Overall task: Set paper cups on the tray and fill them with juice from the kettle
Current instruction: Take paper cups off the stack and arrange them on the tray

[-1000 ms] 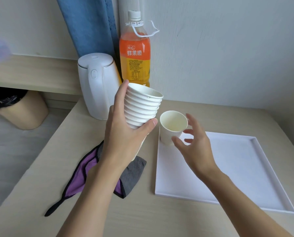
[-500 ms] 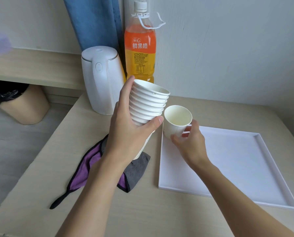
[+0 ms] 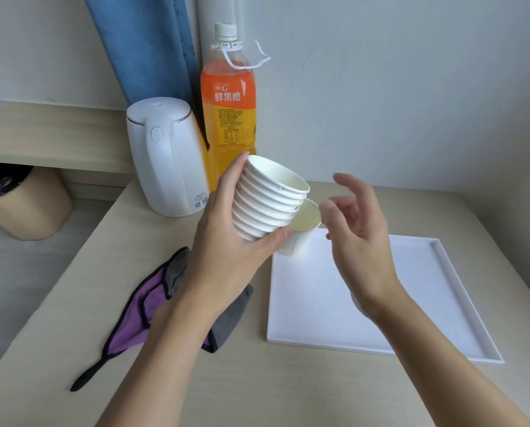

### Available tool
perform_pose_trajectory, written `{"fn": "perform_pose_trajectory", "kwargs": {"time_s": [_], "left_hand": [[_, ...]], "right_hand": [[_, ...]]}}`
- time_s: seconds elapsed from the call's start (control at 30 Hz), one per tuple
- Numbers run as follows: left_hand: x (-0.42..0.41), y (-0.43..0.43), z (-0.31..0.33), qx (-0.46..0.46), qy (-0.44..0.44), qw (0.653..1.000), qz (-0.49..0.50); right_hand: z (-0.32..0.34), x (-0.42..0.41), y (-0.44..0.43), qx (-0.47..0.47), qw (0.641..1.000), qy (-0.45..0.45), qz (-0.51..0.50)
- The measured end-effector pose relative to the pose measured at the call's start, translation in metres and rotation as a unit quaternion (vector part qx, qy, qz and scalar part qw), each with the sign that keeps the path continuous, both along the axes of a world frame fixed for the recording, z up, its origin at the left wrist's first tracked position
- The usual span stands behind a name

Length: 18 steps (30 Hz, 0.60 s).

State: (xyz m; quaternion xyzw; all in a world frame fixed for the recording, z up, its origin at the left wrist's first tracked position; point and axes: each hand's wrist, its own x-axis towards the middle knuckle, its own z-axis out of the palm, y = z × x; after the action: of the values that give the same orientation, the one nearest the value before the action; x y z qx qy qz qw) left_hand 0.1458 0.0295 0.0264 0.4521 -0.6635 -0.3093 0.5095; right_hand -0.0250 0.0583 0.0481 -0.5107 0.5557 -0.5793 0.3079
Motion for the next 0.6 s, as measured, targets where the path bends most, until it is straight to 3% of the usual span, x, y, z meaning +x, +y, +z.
{"fn": "perform_pose_trajectory", "kwargs": {"time_s": [0.1,0.3,0.6], "left_hand": [[-0.008,0.007,0.001,0.0,-0.03,0.999,-0.013],[-0.015,0.01,0.005,-0.003,-0.06,0.998,-0.016],[-0.025,0.01,0.012,0.007,-0.053,0.998,-0.031]], "right_hand": [[0.013,-0.002,0.011,-0.018,0.995,0.034,0.091],[0.018,-0.014,0.015,-0.01,0.994,0.069,0.086],[0.02,-0.025,0.012,-0.082,0.99,0.11,0.017]]}}
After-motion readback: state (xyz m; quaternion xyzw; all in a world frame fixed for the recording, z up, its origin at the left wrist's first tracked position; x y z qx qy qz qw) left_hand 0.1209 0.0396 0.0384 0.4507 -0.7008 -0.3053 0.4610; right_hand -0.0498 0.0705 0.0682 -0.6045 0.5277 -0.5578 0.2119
